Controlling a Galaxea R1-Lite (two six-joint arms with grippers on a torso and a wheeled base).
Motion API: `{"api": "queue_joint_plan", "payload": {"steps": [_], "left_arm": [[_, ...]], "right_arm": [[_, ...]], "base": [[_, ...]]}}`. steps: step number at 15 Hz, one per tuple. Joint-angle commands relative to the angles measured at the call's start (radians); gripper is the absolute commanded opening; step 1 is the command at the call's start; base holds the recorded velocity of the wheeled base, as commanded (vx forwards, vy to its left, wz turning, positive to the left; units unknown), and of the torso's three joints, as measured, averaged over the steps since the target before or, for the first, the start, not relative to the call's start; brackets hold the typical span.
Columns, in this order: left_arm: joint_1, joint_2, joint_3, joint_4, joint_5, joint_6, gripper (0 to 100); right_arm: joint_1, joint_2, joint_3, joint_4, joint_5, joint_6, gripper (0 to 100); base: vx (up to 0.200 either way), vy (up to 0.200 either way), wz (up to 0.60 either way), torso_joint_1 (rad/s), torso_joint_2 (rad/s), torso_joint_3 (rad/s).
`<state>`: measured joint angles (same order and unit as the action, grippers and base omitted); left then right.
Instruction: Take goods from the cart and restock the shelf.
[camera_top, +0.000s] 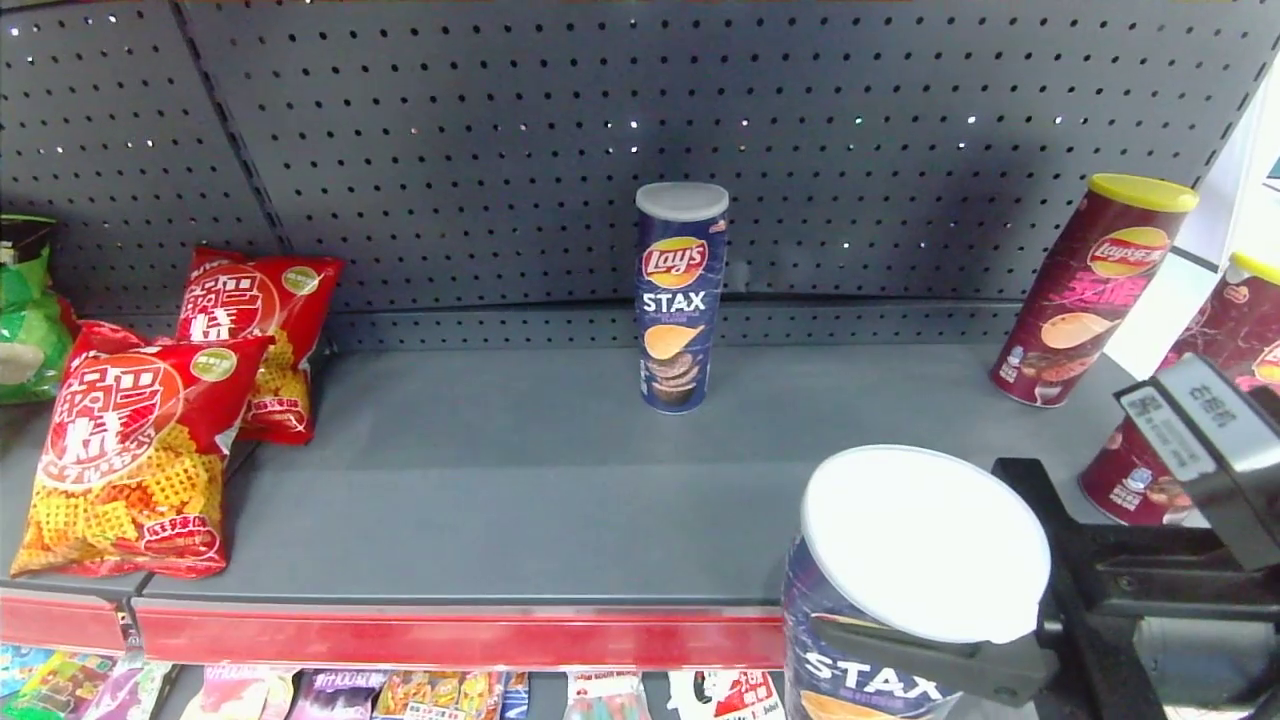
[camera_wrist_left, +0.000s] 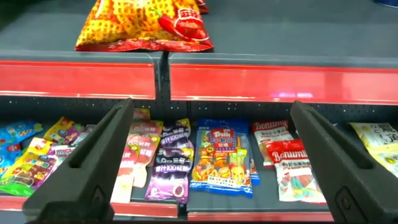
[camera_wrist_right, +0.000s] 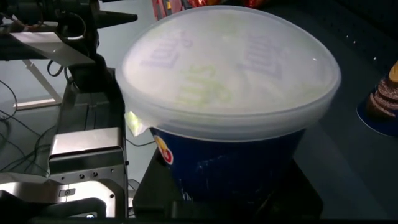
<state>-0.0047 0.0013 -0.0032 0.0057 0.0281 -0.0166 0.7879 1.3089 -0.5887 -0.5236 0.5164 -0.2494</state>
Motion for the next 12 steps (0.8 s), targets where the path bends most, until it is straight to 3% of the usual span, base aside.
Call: {"api": "queue_joint_plan", "payload": {"steps": [1, 12], "left_arm": [[0.000, 0.000, 0.000, 0.000, 0.000, 0.000, 100], [0.000, 0.000, 0.000, 0.000, 0.000, 0.000, 100]], "right_arm": [[0.001, 0.001, 0.000, -0.001, 0.001, -0.001, 0], [0.001, -0.036, -0.039, 0.007, -0.002, 0.009, 0]], "base": [[0.000, 0.000, 0.00, 0.000, 0.00, 0.000], [0.018, 0.000, 0.00, 0.000, 0.00, 0.000]]}}
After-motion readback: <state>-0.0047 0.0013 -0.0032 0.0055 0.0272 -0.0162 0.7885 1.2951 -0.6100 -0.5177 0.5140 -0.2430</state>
